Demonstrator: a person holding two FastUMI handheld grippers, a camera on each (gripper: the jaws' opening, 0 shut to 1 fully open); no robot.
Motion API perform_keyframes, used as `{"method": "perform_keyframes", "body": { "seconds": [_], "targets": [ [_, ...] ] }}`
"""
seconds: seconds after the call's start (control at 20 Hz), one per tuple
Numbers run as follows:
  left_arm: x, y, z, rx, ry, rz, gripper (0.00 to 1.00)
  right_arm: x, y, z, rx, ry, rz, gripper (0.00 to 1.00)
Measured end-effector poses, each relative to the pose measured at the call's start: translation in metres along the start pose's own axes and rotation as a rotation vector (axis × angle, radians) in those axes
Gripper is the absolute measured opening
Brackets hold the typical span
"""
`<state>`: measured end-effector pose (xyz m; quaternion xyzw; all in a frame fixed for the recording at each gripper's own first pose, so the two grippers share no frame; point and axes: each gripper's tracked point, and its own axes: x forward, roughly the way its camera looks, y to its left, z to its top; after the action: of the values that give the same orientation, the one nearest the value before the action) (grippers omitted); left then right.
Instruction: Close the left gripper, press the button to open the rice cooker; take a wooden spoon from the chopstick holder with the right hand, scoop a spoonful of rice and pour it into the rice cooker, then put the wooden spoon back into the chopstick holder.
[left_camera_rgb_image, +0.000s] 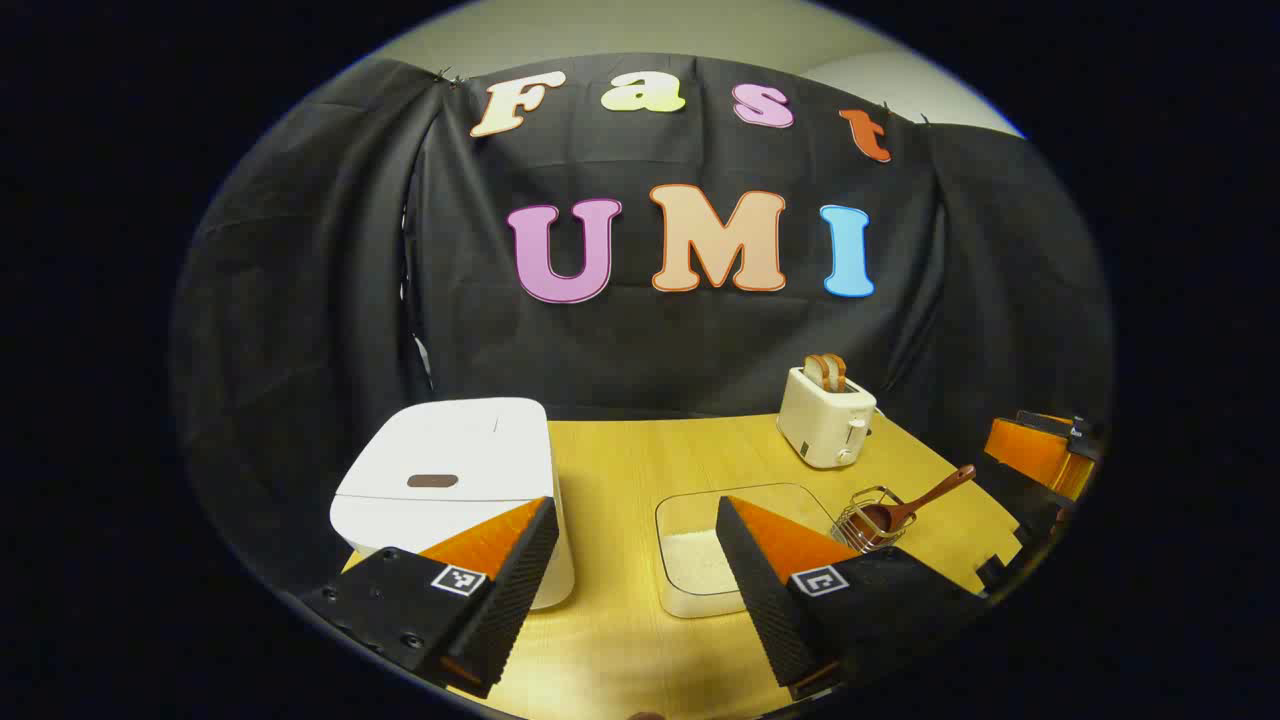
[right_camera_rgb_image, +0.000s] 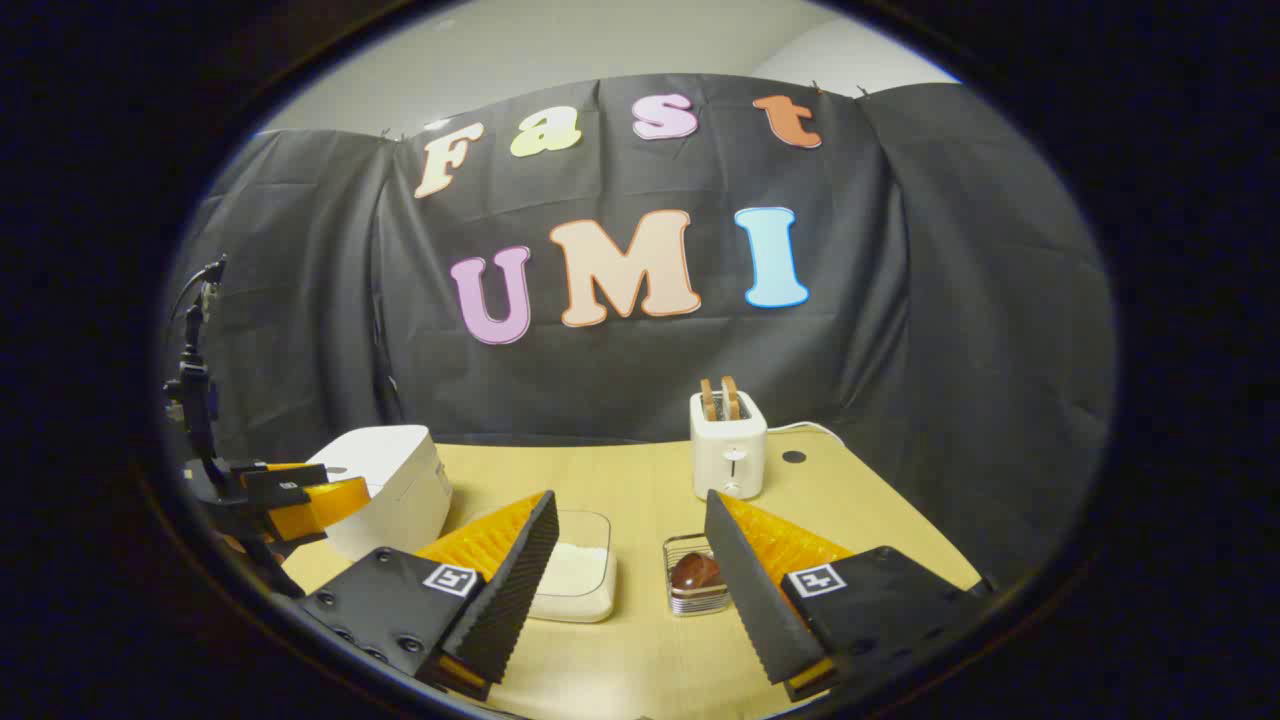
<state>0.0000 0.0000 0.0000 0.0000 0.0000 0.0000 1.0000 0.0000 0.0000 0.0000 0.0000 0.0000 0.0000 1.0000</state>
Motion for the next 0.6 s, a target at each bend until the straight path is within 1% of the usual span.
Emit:
{"method": "perform_keyframes", "body": {
  "seconds": [0.1, 0.15, 0.2, 0.6],
  "targets": [
    [0.000, 0.002, 0.002, 0.000, -0.007, -0.001, 0.94, 0.000, 0.001, 0.002, 0.006, -0.003, 0.000, 1.00],
    [0.000, 0.004, 0.005, -0.001, -0.016, -0.001, 0.94, 0.000, 0.001, 0.005, 0.002, -0.007, 0.000, 0.96],
    [-0.001, 0.005, 0.004, -0.002, -0.019, 0.002, 0.94, 0.000, 0.001, 0.005, -0.005, -0.010, -0.002, 1.00],
    [-0.001, 0.017, -0.001, -0.032, -0.003, 0.040, 0.95, 0.001, -0.001, 0.010, -0.011, -0.019, -0.011, 1.00]
  ]
}}
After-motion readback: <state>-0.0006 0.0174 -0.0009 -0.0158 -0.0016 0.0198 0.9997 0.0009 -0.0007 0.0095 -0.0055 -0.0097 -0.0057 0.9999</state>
